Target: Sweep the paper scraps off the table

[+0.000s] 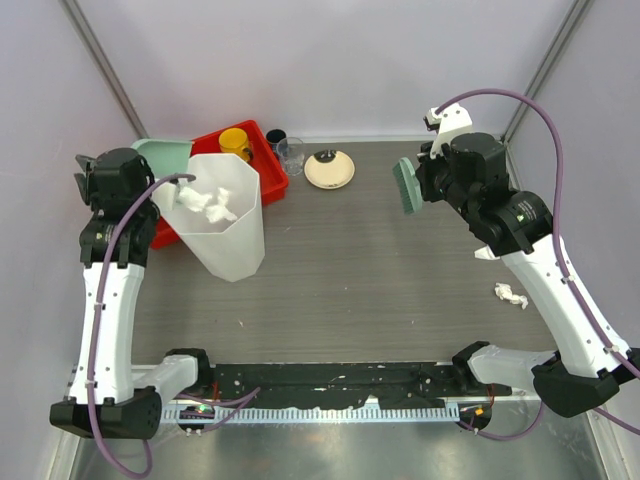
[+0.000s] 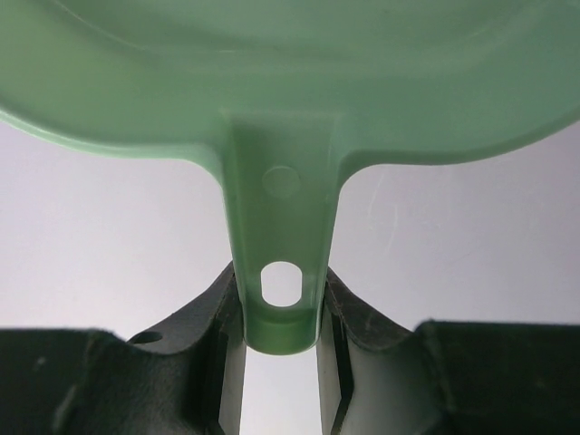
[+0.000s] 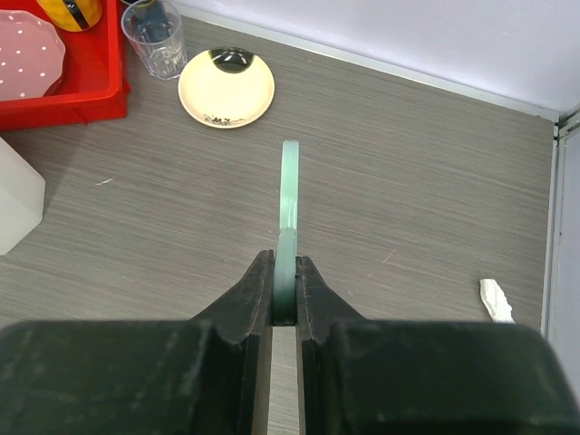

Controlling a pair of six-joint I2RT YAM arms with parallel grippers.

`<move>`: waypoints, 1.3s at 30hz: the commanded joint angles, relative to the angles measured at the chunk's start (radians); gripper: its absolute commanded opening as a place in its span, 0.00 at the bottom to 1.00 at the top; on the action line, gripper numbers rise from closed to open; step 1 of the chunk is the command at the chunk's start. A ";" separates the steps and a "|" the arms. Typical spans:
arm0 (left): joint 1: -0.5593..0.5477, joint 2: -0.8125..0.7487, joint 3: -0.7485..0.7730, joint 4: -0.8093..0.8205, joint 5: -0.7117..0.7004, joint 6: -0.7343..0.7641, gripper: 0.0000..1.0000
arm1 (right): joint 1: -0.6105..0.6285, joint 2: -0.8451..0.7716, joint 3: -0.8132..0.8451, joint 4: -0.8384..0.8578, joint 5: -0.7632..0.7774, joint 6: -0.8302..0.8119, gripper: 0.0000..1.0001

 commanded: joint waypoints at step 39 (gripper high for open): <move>-0.833 0.732 0.720 -0.475 0.594 -1.488 0.00 | -0.296 -0.037 -0.146 0.108 0.619 -0.179 0.01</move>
